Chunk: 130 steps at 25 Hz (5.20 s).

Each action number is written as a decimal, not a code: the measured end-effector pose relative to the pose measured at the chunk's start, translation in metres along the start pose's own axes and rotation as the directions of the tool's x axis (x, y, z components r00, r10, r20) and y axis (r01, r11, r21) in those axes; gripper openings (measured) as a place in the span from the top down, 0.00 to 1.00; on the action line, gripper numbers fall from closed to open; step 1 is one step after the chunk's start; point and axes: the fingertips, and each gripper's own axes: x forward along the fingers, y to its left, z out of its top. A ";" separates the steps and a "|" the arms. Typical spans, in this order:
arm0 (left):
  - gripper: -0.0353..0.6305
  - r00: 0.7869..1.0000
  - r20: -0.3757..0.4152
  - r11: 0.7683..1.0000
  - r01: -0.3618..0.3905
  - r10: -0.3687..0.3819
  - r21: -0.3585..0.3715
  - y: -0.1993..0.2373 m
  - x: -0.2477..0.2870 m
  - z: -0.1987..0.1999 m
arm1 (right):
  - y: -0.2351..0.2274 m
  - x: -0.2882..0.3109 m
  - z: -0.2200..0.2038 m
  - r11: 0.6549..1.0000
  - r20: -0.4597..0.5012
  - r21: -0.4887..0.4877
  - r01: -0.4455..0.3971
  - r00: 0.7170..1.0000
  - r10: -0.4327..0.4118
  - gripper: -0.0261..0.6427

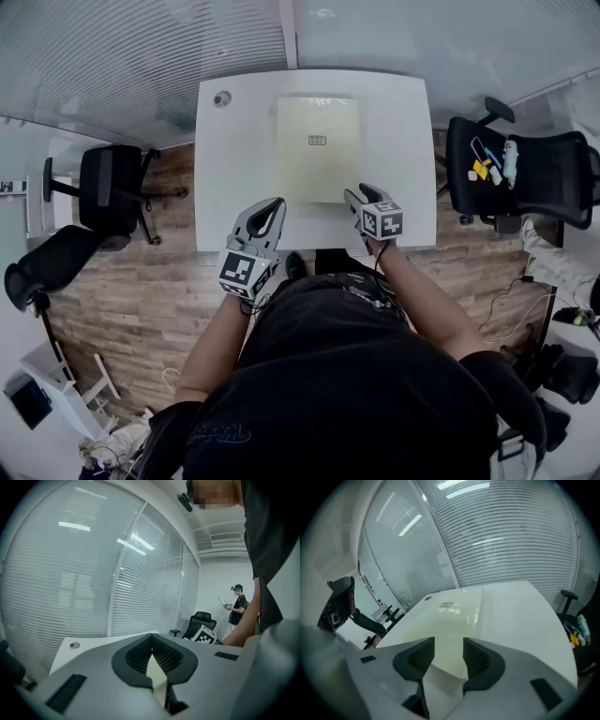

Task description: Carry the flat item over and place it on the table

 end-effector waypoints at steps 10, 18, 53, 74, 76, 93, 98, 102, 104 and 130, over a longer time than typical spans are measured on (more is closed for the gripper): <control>0.93 0.995 0.087 0.997 0.054 -0.058 0.051 -0.009 -0.037 0.028 | 0.062 -0.051 0.038 0.992 0.203 -0.121 0.043 0.979 -0.017 0.79; 0.93 0.988 0.129 0.994 0.076 -0.086 0.080 -0.016 -0.062 0.039 | 0.097 -0.088 0.051 0.981 0.316 -0.186 0.061 0.949 0.001 0.91; 0.93 0.983 0.145 0.990 0.097 -0.111 0.098 -0.100 -0.103 0.040 | 0.171 -0.221 0.045 0.942 0.467 -0.337 0.000 0.868 0.167 0.93; 0.93 0.991 0.137 0.995 0.000 -0.013 0.097 -0.219 -0.123 0.012 | 0.133 -0.303 -0.019 0.909 0.443 -0.409 -0.085 0.852 0.279 0.93; 0.93 0.991 0.131 0.995 -0.016 0.003 0.099 -0.228 -0.127 0.005 | 0.130 -0.310 -0.027 0.905 0.439 -0.415 -0.094 0.851 0.289 0.93; 0.93 0.995 0.104 0.994 -0.010 -0.001 0.106 -0.269 -0.173 -0.020 | 0.151 -0.342 -0.078 0.902 0.442 -0.421 -0.095 0.847 0.296 0.93; 0.93 0.993 0.112 0.994 0.012 -0.024 0.106 -0.269 -0.190 -0.022 | 0.170 -0.347 -0.087 0.910 0.459 -0.405 -0.085 0.842 0.283 0.93; 0.93 0.993 0.113 0.994 0.028 -0.040 0.109 -0.268 -0.215 -0.026 | 0.195 -0.350 -0.095 0.913 0.461 -0.401 -0.080 0.843 0.276 0.93; 0.93 0.992 0.115 0.994 0.033 -0.045 0.105 -0.266 -0.228 -0.027 | 0.207 -0.353 -0.098 0.917 0.467 -0.393 -0.076 0.842 0.270 0.93; 0.93 0.979 0.162 0.987 0.101 -0.121 0.123 -0.236 -0.374 -0.042 | 0.346 -0.381 -0.149 0.926 0.514 -0.377 -0.002 0.832 0.211 0.93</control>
